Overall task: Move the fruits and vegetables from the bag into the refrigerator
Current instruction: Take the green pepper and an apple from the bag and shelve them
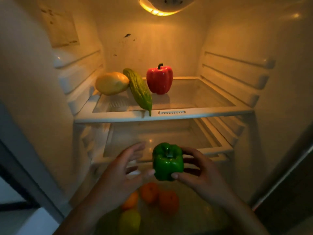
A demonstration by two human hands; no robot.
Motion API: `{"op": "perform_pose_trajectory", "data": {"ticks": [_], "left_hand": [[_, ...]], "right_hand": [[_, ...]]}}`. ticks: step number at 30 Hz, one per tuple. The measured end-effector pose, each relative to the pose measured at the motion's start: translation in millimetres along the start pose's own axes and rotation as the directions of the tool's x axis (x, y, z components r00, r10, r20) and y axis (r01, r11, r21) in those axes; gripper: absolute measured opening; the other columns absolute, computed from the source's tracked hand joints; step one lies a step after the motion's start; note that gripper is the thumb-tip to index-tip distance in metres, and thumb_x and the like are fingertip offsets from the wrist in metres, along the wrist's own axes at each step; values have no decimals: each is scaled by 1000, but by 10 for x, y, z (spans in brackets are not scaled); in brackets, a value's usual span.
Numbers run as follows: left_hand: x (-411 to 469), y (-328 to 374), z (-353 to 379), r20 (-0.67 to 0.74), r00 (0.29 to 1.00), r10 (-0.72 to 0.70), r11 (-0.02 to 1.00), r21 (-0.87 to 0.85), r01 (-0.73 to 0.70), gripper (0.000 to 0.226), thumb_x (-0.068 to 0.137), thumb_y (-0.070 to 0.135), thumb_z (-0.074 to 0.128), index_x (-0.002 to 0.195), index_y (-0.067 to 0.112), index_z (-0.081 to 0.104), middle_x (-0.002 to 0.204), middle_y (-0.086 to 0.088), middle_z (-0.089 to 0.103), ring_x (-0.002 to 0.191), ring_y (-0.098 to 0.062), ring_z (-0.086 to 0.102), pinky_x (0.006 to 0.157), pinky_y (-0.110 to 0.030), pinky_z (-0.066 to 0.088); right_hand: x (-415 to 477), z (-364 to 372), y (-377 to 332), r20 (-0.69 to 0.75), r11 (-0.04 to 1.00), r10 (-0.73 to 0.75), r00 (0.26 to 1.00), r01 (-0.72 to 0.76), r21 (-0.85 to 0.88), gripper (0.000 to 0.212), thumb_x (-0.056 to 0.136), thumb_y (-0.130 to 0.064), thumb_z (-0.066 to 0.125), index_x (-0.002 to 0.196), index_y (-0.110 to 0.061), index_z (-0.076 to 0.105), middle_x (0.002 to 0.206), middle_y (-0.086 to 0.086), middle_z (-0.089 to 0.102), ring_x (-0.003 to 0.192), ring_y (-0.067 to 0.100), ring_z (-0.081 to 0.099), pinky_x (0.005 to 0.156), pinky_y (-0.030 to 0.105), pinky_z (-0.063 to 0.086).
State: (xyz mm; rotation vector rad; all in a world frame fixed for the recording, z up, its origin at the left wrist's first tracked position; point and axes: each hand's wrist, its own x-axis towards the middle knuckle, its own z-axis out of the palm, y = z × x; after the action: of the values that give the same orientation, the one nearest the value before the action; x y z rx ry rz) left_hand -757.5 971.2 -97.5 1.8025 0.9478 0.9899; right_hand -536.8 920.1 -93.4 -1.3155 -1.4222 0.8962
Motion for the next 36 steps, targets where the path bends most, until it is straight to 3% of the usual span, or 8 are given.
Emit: {"op": "perform_pose_trajectory", "data": {"ticks": [5, 11, 14, 17, 22, 30, 33, 36], "left_hand": [[149, 541, -375, -69, 976, 205, 976, 82, -199, 50, 63, 52, 64, 112, 52, 52, 118, 25, 58, 111, 3, 55, 83, -13, 49], [597, 985, -522, -144, 931, 336, 937, 152, -314, 43, 66, 48, 64, 108, 44, 56, 114, 20, 61, 110, 5, 54, 83, -12, 49], [931, 1117, -550, -219, 904, 367, 907, 302, -295, 35, 73, 45, 65, 106, 40, 58, 112, 19, 57, 106, 7, 51, 83, -16, 45], [1312, 1226, -544, -195, 922, 334, 870, 441, -222, 32, 80, 42, 65, 110, 40, 55, 118, 17, 51, 109, -2, 47, 86, -28, 42], [1765, 1277, -463, -105, 956, 275, 831, 526, -182, 43, 81, 42, 64, 120, 32, 51, 131, 6, 51, 110, -5, 43, 83, -26, 34], [2077, 1260, -397, -20, 974, 226, 786, 594, -171, 54, 78, 49, 65, 126, 35, 47, 137, 5, 47, 122, -15, 45, 89, -29, 36], [2150, 1201, -383, 3, 989, 145, 777, 619, -115, 60, 78, 46, 67, 132, 35, 41, 138, 1, 46, 123, -20, 44, 89, -29, 36], [2165, 1161, -367, 35, 995, 89, 754, 651, -90, 65, 79, 39, 68, 136, 34, 38, 135, -2, 49, 116, -20, 47, 86, -27, 35]], "right_hand": [[101, -266, -403, -7, 985, -167, 986, 167, -39, 64, 59, -45, 78, 118, -40, 55, 116, -14, 63, 107, 6, 61, 81, 29, 56], [357, -426, -837, -89, 956, -288, 953, 291, 24, 58, 62, -37, 78, 115, -28, 58, 112, -12, 66, 102, 7, 63, 78, 22, 54], [585, -468, -940, -192, 956, -288, 938, 294, 1, 59, 65, -40, 79, 118, -25, 57, 111, -8, 66, 98, 7, 65, 78, 24, 55], [839, -484, -954, -238, 960, -276, 931, 256, -111, 55, 70, -38, 74, 120, -26, 56, 112, -12, 64, 96, 7, 64, 76, 22, 52], [1110, -506, -884, -280, 943, -286, 917, 217, -252, 48, 73, -37, 74, 116, -31, 54, 102, -21, 59, 93, 2, 60, 73, 17, 50], [1262, -605, -872, -313, 930, -285, 906, 182, -318, 52, 75, -36, 74, 122, -27, 53, 105, -14, 58, 93, 4, 57, 82, 30, 52], [1273, -617, -878, -312, 927, -296, 903, 192, -322, 53, 76, -35, 72, 124, -28, 51, 102, -19, 53, 96, 5, 56, 79, 25, 51], [1298, -632, -878, -277, 929, -296, 914, 208, -306, 55, 78, -37, 71, 127, -32, 48, 115, -13, 54, 101, 6, 55, 79, 21, 50]]}}
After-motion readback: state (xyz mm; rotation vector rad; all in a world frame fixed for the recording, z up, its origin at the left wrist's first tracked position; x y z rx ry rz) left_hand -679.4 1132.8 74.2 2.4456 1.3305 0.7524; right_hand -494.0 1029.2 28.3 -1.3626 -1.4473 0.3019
